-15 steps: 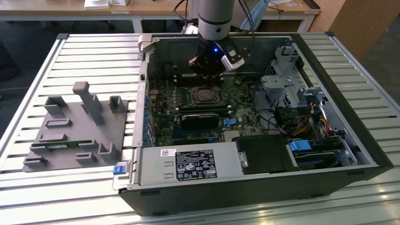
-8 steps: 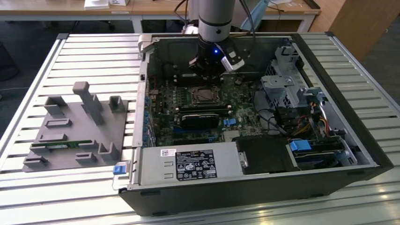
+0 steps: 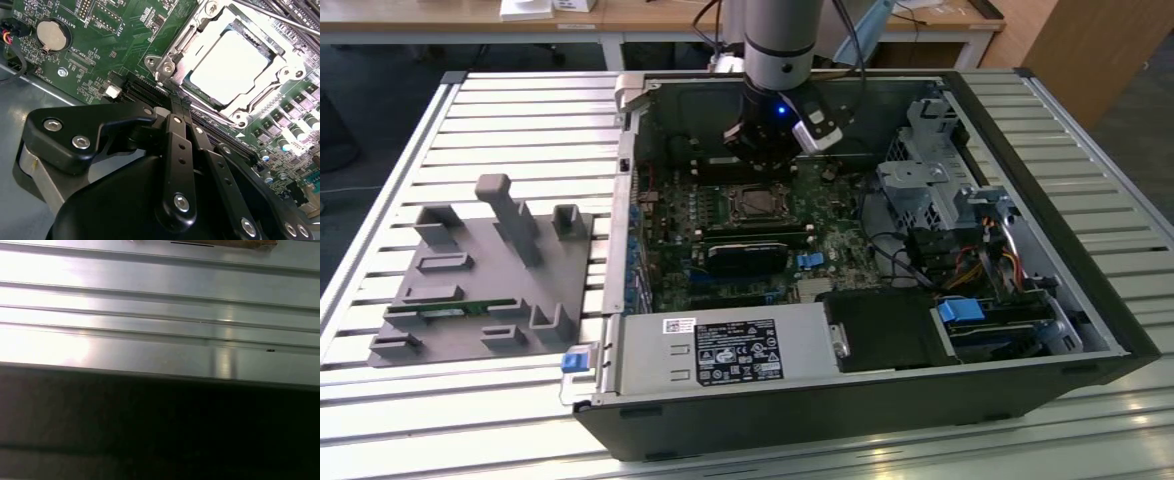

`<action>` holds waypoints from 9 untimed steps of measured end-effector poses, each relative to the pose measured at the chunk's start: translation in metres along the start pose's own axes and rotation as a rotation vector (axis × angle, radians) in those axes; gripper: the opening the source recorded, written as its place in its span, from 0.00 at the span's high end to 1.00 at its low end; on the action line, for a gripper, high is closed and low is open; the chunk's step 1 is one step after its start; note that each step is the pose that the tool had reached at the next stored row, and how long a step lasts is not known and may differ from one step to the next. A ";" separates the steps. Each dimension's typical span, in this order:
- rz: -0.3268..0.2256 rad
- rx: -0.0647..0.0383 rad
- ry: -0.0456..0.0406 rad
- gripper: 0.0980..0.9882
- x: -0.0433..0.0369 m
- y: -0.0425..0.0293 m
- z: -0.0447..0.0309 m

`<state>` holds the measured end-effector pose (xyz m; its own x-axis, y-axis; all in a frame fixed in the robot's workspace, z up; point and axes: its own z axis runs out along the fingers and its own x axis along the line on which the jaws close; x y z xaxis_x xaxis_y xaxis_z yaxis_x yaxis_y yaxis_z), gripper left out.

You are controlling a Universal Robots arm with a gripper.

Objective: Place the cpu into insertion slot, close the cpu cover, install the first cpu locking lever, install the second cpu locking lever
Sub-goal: 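Install the first cpu locking lever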

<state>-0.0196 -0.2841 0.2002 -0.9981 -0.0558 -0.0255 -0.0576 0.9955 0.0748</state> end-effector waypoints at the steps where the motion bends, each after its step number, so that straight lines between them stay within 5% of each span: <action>1: 0.000 0.000 0.0000 0.97 0.0000 0.0000 0.0003; 9: 0.000 0.000 -0.0001 0.97 -0.0002 0.0002 -0.0010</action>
<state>-0.0194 -0.2840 0.2012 -0.9981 -0.0557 -0.0256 -0.0575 0.9955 0.0749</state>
